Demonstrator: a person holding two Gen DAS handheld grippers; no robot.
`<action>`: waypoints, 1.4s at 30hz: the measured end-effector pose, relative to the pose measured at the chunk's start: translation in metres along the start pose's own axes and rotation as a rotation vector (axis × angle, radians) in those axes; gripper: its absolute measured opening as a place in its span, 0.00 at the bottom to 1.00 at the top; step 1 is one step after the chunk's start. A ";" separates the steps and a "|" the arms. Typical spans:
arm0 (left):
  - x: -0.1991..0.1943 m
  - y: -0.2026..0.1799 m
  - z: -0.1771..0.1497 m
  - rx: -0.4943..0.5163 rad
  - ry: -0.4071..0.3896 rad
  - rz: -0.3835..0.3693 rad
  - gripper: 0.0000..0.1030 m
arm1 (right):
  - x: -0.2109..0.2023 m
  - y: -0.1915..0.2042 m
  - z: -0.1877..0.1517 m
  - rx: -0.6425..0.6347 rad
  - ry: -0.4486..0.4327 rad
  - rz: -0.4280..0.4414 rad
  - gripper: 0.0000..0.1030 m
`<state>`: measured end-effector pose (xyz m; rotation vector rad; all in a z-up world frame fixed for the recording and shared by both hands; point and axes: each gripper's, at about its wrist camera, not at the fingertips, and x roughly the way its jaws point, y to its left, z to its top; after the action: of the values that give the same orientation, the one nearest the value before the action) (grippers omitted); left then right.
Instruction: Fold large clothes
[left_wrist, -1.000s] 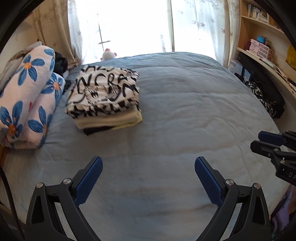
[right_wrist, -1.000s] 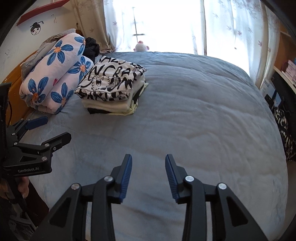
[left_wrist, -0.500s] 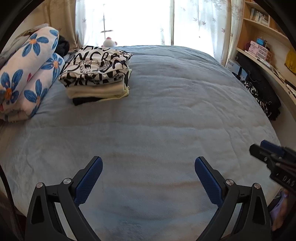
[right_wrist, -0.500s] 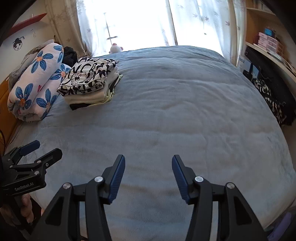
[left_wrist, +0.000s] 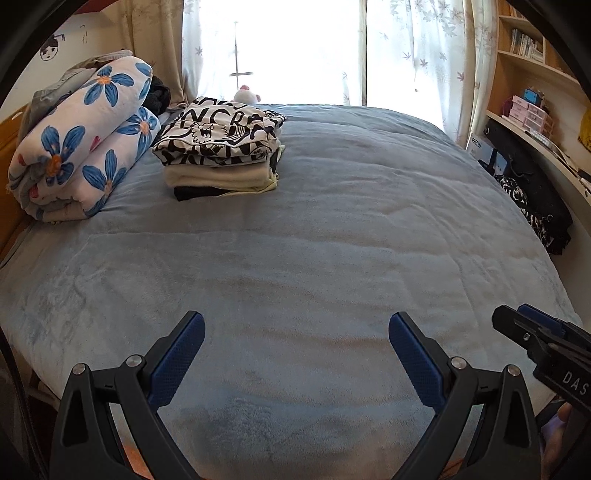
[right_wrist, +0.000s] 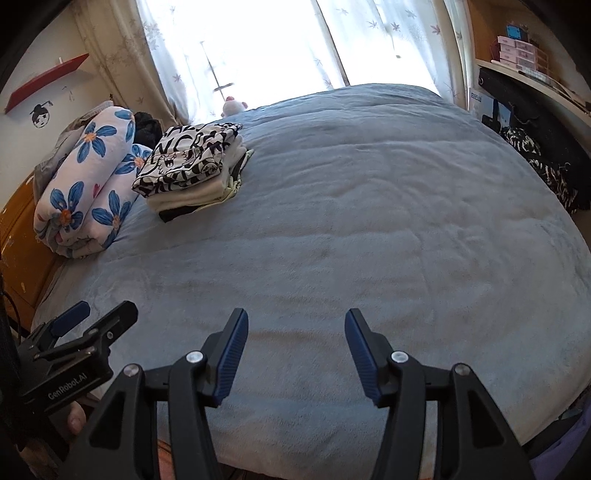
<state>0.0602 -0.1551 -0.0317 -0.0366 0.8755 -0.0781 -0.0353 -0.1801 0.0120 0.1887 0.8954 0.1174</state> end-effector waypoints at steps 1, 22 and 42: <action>-0.002 -0.002 -0.002 0.002 -0.001 -0.005 0.96 | -0.001 0.002 -0.001 -0.005 -0.003 -0.001 0.53; -0.006 -0.018 -0.013 0.036 -0.015 0.016 0.96 | -0.006 0.015 -0.014 -0.071 -0.031 -0.040 0.54; -0.003 -0.015 -0.014 0.036 -0.004 0.007 0.96 | -0.006 0.013 -0.014 -0.052 -0.038 -0.084 0.54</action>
<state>0.0464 -0.1698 -0.0374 -0.0002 0.8701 -0.0868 -0.0497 -0.1669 0.0108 0.1040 0.8604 0.0587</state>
